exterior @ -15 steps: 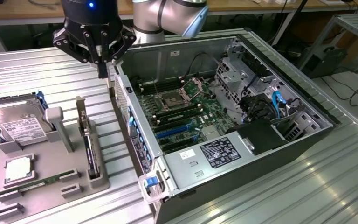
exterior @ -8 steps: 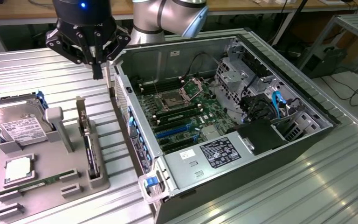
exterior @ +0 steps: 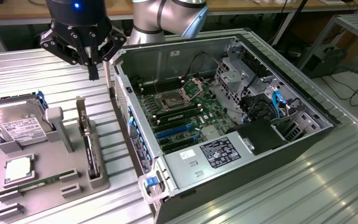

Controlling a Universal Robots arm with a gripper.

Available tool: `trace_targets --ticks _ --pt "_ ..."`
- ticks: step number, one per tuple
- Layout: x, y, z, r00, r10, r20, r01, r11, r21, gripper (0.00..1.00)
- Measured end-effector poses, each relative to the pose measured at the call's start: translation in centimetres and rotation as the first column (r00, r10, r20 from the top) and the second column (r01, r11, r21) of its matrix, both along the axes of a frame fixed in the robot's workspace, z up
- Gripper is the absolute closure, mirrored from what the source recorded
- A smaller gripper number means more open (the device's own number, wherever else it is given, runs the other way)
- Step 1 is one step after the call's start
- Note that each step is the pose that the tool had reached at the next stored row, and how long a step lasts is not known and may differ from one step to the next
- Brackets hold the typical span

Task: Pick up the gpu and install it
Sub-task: 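Reach for the gpu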

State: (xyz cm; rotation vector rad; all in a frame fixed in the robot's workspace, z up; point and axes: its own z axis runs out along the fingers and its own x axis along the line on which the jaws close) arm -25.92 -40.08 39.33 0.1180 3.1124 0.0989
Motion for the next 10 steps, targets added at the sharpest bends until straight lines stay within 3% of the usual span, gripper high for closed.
trace_targets --ticks 10 --pt "-1.1 -0.02 0.00 1.0000 0.000 0.0000 0.000 1.0000 0.0000 0.89"
